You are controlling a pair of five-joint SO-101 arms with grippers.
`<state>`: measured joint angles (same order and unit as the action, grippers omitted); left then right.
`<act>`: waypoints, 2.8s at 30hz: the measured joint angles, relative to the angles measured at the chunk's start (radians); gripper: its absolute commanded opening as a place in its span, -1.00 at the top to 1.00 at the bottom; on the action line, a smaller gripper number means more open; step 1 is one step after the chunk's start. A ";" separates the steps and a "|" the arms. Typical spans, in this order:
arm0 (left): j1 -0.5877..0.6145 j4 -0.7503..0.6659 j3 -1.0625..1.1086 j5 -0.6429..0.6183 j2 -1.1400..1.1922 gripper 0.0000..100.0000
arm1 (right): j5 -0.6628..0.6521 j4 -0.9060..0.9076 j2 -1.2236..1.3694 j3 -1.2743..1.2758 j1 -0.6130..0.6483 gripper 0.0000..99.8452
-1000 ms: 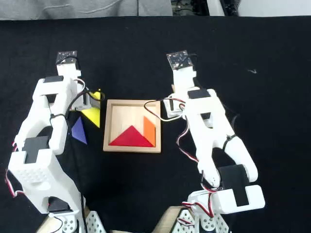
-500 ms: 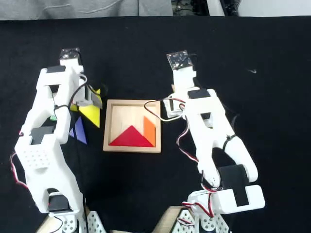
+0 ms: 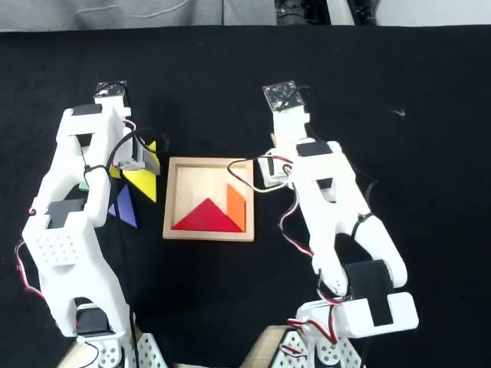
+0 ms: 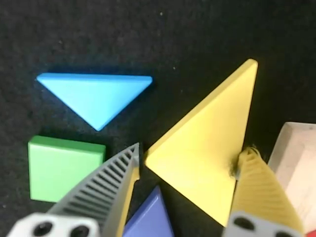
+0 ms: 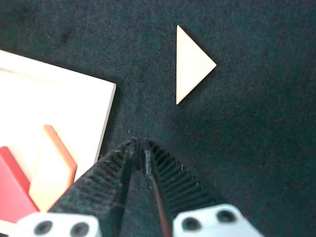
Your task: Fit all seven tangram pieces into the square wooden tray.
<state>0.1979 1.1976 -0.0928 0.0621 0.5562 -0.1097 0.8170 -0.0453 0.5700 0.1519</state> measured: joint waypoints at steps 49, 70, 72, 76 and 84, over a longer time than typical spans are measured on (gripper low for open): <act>-0.009 0.192 -0.328 0.023 0.186 0.55 | 0.000 0.000 0.009 0.000 0.000 0.98; -0.219 0.253 -0.250 -0.032 -0.012 0.55 | 0.000 0.000 0.009 0.000 0.000 0.98; -0.236 0.253 -0.226 -0.035 -0.028 0.56 | 0.000 0.000 0.009 0.000 0.000 0.98; -0.269 0.253 -0.172 -0.035 -0.052 0.56 | 0.000 0.000 0.009 0.000 0.000 0.98; -0.273 0.199 -0.150 -0.035 -0.060 0.56 | 0.000 0.000 0.009 0.000 0.000 0.98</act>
<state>-0.0752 1.3970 -0.2432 0.0269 0.4964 -0.1097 0.8170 -0.0361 0.5700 0.1519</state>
